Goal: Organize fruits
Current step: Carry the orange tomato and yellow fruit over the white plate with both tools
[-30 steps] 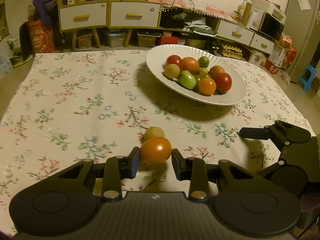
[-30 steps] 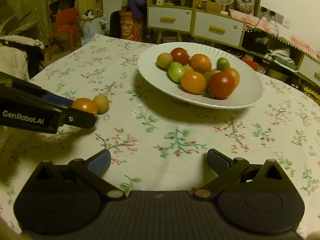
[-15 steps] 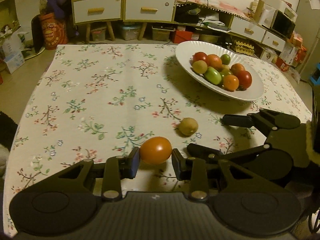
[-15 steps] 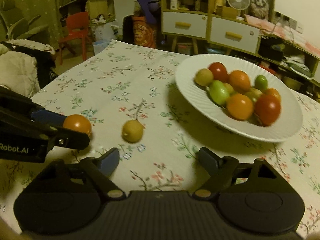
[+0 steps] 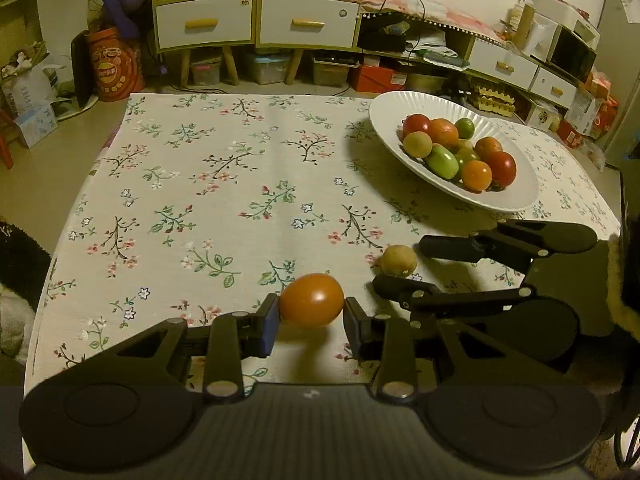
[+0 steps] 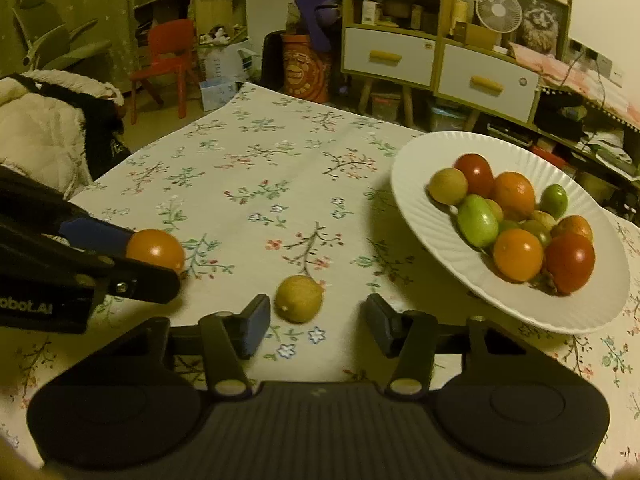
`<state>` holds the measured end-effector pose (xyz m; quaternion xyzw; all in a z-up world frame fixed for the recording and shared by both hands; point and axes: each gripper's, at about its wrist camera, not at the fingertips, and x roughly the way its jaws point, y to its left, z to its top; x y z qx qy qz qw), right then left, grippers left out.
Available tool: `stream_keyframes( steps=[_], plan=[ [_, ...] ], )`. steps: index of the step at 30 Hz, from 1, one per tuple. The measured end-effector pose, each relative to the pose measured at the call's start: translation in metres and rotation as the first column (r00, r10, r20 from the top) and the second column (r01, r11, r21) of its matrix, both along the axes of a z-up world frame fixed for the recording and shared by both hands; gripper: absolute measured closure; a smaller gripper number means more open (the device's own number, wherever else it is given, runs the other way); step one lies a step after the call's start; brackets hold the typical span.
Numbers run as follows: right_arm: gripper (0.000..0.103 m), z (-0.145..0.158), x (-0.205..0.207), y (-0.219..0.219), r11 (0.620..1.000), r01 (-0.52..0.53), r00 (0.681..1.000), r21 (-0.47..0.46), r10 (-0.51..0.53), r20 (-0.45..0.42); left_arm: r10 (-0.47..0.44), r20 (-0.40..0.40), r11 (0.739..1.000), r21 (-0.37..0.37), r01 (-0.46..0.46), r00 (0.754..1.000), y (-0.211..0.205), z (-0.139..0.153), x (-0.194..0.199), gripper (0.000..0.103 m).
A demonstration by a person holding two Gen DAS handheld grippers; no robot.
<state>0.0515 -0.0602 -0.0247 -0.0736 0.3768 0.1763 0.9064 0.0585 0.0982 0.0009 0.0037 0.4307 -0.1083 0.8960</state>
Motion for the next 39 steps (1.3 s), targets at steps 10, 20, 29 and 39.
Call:
stream_keyframes(
  steps=[10,20,29,39],
  plan=[
    [0.076,0.002,0.0,0.004,0.999,-0.029,0.999,-0.012,0.029,0.012,-0.007,-0.007,1.0,0.01,0.007,1.0,-0.002,-0.003,0.001,0.065],
    [0.08,0.008,0.0,-0.004,1.0,-0.023,1.0,0.009,0.023,0.021,-0.01,0.002,1.0,0.005,0.01,1.0,-0.003,-0.004,0.0,0.065],
    [0.08,0.013,-0.008,-0.016,0.999,-0.043,0.999,0.022,0.042,0.022,-0.028,0.013,1.0,0.009,0.028,1.0,-0.02,-0.005,0.002,0.065],
    [0.08,0.021,-0.022,-0.043,0.998,-0.052,0.998,0.046,0.051,0.021,-0.064,0.039,0.998,0.003,0.064,0.997,-0.046,-0.002,0.005,0.065]
  ],
)
